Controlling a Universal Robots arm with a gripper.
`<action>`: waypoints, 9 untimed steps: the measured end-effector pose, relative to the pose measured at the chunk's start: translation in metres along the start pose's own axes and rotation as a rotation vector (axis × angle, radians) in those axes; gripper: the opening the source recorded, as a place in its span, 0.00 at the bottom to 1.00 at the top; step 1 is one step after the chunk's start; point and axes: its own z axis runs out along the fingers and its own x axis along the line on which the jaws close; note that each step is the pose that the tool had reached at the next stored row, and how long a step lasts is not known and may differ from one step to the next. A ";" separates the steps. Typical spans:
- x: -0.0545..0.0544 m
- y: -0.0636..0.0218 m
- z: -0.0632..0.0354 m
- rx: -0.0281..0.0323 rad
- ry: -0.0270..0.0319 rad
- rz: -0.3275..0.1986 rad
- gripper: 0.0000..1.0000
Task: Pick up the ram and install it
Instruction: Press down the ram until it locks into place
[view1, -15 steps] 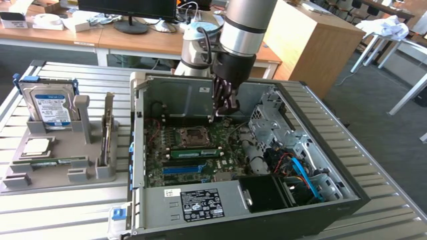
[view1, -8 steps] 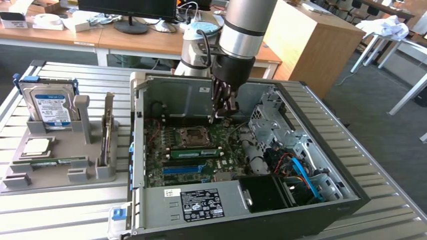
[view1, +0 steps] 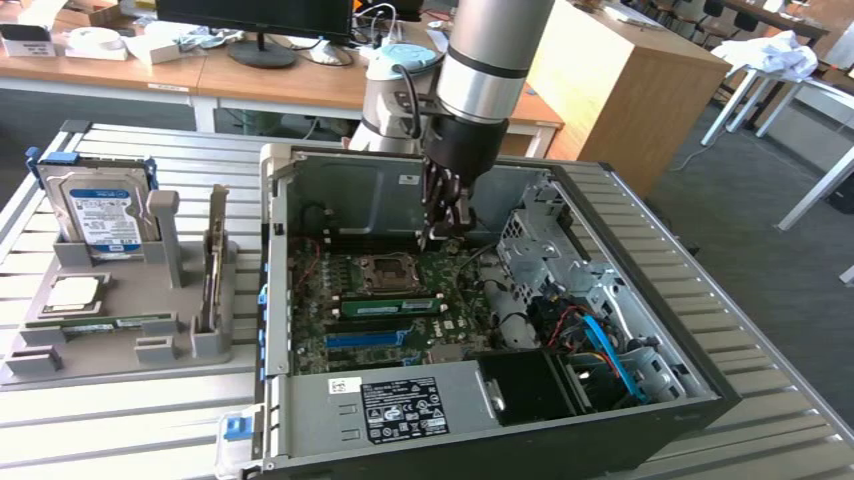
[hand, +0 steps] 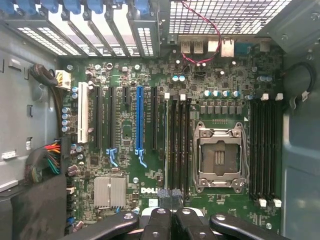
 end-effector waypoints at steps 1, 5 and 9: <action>0.000 0.0000 0.0007 0.0000 0.0001 0.000 0.10; 0.000 -0.0001 0.0028 0.0000 0.0000 0.000 0.10; 0.000 0.0000 0.0031 0.0000 0.0001 0.000 0.10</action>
